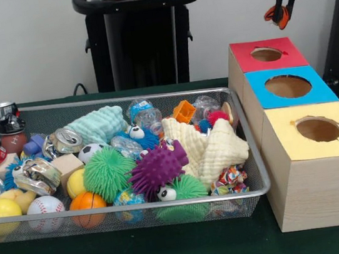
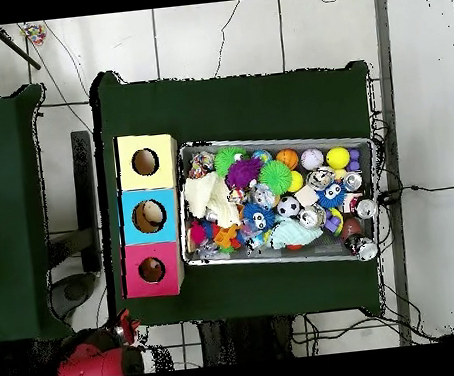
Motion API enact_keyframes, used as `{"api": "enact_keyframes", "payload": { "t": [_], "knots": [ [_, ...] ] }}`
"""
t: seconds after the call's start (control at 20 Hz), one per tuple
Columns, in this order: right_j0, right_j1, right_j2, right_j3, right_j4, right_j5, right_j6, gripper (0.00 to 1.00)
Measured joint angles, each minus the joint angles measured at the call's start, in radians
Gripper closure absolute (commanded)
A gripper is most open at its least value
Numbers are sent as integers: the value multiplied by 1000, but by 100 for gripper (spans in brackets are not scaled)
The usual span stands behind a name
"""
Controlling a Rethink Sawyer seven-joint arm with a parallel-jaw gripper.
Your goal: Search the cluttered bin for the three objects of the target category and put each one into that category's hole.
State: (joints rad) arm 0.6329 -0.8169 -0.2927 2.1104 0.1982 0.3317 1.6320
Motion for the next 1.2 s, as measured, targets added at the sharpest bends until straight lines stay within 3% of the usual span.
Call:
{"api": "enact_keyframes", "payload": {
  "t": [0.5,1.2],
  "knots": [
    [-175,-9,86,-2,0,0,0,100],
    [-336,35,104,-86,-55,0,0,100]
  ]
}}
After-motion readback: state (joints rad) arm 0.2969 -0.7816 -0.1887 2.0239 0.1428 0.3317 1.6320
